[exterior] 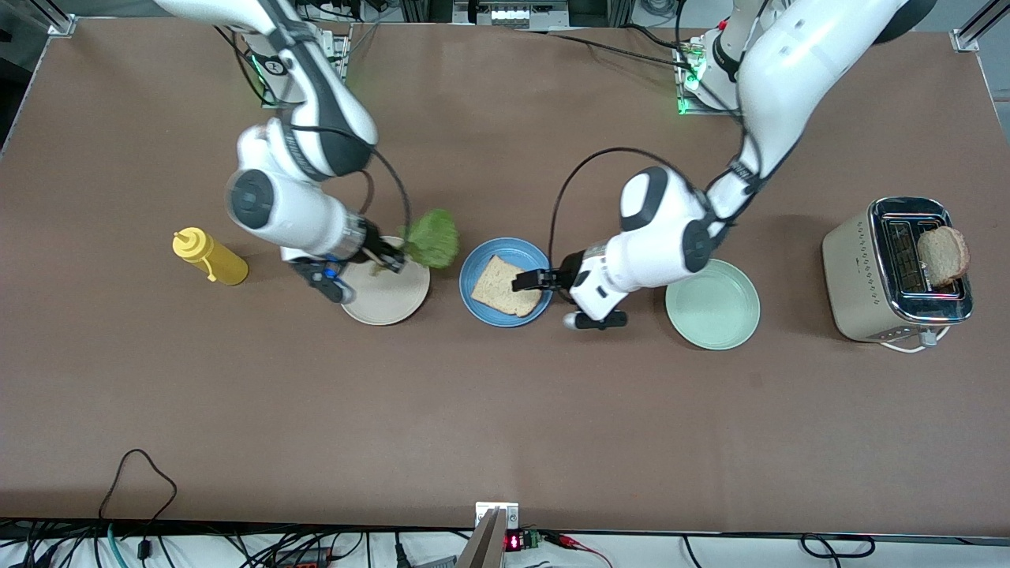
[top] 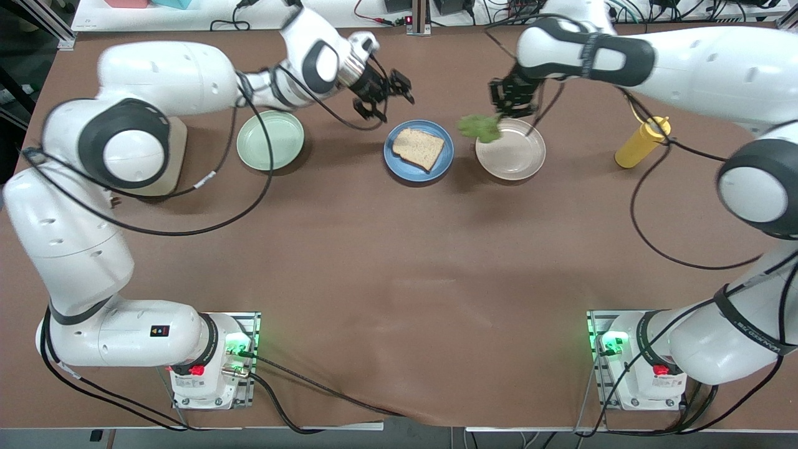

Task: Make sandwich in blue plate with both arms
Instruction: 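Lay the bread on the blue plate while the right gripper lifts the lettuce, then place the lettuce on the bread while the left gripper returns to the toaster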

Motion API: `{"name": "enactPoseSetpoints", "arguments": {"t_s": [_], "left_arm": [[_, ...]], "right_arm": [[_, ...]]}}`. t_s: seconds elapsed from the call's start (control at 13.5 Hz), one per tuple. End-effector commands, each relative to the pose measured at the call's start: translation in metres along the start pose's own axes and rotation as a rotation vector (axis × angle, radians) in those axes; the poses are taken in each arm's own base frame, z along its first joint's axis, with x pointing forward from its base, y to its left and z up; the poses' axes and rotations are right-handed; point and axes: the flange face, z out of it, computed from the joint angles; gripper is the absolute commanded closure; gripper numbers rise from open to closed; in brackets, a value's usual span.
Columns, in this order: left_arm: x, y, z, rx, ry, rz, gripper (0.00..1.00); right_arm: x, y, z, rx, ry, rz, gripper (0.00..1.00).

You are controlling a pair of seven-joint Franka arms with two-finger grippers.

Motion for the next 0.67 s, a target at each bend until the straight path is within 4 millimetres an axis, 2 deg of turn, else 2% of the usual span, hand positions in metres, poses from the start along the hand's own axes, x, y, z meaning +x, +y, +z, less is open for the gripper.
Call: {"name": "enactPoseSetpoints", "arguments": {"t_s": [0.0,0.15,0.37,0.45,0.52,0.59], "left_arm": [[-0.001,-0.009,-0.082,0.054,0.019,0.011,0.00],[0.009,-0.025,-0.131,0.102,0.054,0.010,0.00],[0.024,-0.060,-0.197,0.346,0.110,0.088,0.00],[0.026,-0.067,-0.214,0.414,0.091,0.095,0.00],[0.031,-0.072,-0.240,0.484,0.087,0.096,0.00],[0.033,-0.071,-0.265,0.552,0.090,0.103,0.00]], "right_arm": [[-0.016,-0.048,0.040,0.028,-0.004,0.153,1.00],[-0.032,-0.069,0.075,0.062,0.011,0.250,1.00],[-0.033,-0.083,0.105,0.129,0.038,0.333,0.97],[-0.034,-0.086,0.112,0.151,0.034,0.358,0.74],[-0.041,-0.088,0.118,0.166,0.032,0.365,0.37],[-0.044,-0.089,0.121,0.163,0.039,0.339,0.06]]}}
